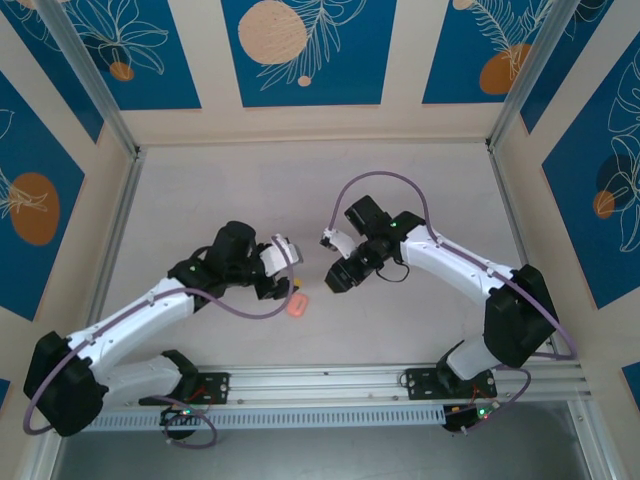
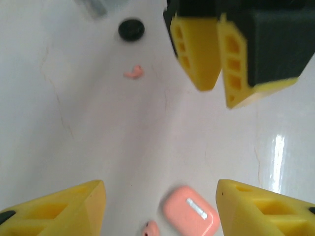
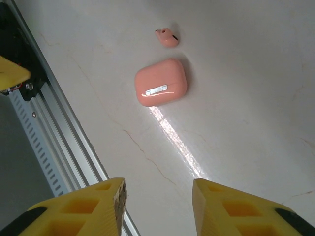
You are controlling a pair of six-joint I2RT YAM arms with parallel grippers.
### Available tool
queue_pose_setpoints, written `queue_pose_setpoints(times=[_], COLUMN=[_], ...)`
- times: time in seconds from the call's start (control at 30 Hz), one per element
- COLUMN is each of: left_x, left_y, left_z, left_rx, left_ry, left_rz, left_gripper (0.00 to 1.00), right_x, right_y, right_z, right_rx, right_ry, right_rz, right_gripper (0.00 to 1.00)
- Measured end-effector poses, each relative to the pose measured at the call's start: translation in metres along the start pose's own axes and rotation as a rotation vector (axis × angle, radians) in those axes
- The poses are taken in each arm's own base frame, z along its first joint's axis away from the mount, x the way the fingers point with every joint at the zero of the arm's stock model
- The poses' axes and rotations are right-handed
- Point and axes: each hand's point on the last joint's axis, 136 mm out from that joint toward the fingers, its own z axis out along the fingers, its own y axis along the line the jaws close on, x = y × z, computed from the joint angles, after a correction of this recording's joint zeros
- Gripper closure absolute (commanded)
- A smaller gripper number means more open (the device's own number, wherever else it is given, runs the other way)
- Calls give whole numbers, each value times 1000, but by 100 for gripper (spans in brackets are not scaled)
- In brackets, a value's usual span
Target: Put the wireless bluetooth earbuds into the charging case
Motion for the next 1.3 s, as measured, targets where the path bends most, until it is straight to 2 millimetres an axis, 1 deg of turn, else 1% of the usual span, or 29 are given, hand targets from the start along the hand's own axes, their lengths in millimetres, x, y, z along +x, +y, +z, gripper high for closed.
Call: queue_pose_setpoints(times=[0.03, 0.1, 0.2, 0.3, 0.43, 0.53, 0.63, 0.7, 0.77, 0.9, 1.07, 1.3], left_x=[4, 11, 24, 34, 32, 34, 46, 59, 72, 86, 96, 107], left_y=[0, -3, -16, -29, -35, -38, -44, -47, -47, -40, -32, -31], left_z=[2, 4, 3, 3, 9, 19, 30, 37, 43, 56, 74, 87], left_rx=[6, 35, 109, 199, 300, 349, 397, 424, 442, 432, 408, 410], left_ry=[32, 78, 130, 189, 258, 323, 401, 457, 509, 571, 603, 624], left_rz=[-11, 5, 71, 153, 285, 397, 494, 544, 579, 616, 618, 602], left_gripper=[38, 37, 33, 30, 28, 26, 23, 22, 21, 19, 17, 19], right_x=[0, 1, 4, 11, 10, 5, 6, 9, 13, 18, 25, 29], right_y=[1, 2, 4, -7, -22, -26, -29, -31, -31, -28, -25, -23], right_z=[1, 6, 13, 13, -10, -32, -47, -51, -54, -55, -54, -56], right_rx=[-2, 5, -9, -19, -22, -28, -39, -40, -46, -58, -71, -77], right_ry=[-1, 0, -1, -36, -158, -275, -363, -396, -419, -445, -476, -494], right_rz=[11, 23, 49, 115, 190, 201, 213, 227, 235, 241, 248, 259], right_gripper=[53, 50, 49, 46, 42, 41, 41, 41, 41, 39, 39, 39])
